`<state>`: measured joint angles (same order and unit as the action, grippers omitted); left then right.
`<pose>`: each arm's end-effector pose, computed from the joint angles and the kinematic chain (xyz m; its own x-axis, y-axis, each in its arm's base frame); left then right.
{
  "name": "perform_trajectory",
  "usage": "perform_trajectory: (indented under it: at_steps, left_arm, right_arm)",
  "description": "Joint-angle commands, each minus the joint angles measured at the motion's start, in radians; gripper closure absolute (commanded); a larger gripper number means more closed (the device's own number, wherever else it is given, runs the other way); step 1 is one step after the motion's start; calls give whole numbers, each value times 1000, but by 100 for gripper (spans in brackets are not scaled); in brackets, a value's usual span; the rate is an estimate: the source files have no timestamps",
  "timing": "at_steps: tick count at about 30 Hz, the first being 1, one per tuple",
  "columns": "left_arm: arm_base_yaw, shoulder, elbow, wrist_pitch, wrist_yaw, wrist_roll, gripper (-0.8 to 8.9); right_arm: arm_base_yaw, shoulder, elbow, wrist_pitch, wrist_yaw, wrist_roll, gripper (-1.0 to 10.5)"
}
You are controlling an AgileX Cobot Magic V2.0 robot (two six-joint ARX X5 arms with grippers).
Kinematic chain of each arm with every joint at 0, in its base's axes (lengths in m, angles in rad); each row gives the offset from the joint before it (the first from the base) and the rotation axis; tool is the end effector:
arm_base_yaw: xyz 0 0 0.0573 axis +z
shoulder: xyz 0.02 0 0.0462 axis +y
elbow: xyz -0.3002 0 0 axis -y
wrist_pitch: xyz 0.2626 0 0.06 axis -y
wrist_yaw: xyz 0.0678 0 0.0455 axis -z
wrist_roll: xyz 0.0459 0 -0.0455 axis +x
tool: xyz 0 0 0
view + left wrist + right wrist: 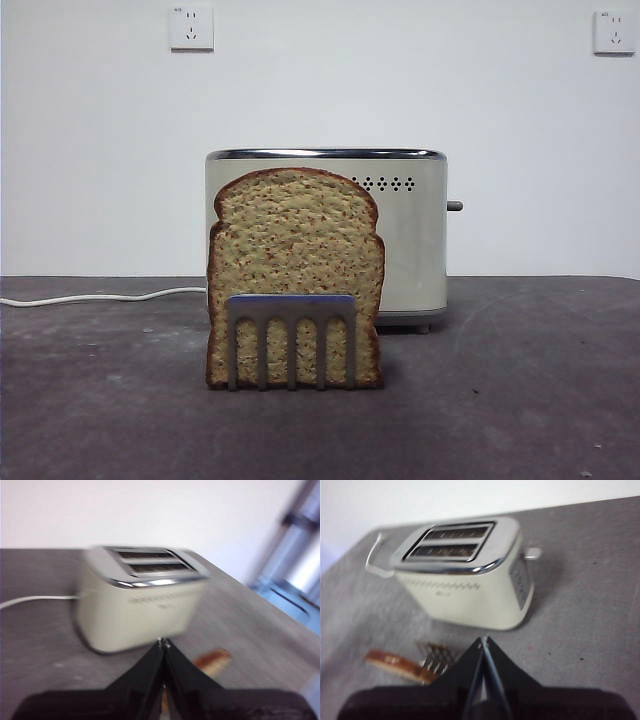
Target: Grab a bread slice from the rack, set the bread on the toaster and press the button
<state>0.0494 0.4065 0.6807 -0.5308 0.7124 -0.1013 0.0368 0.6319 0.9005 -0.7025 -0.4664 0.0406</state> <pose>0.0814 -0.0260 0.3250 0.7634 -0.6167 -0.1921 0.5654 0.7818 -0.2629 0.1129 0.0248 0.3626 0.7933 0.4792 -0.3755 -0.4232 0.8775 0.2257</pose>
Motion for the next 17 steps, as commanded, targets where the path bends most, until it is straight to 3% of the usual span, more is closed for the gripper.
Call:
perform_trajectory:
  at_steps: [1,6,10,15,16,17]
  left_arm:
    - [2,78,82,-90,89,186,822]
    - [-2,185,208,-238,138,311,822]
    - [-29,223,270,-341,137,415,822]
    - [-76,228,288,-367,124,449,810]
    - [-81,228,288,-364,120,449,755]
    - [-87,228,288,-360,100,447,565]
  right_arm:
    - [19,58,117,-107,-8,-177,959]
    - [64,146,261,-284,-7,-275,959]
    - [96,169,282,-332,-6,-286,959]
    - [117,169,282,-333,-5,-294,959]
    - [117,169,282,-333,-5,-294,959]
    - [117,169,282,-333,-6,-294,959]
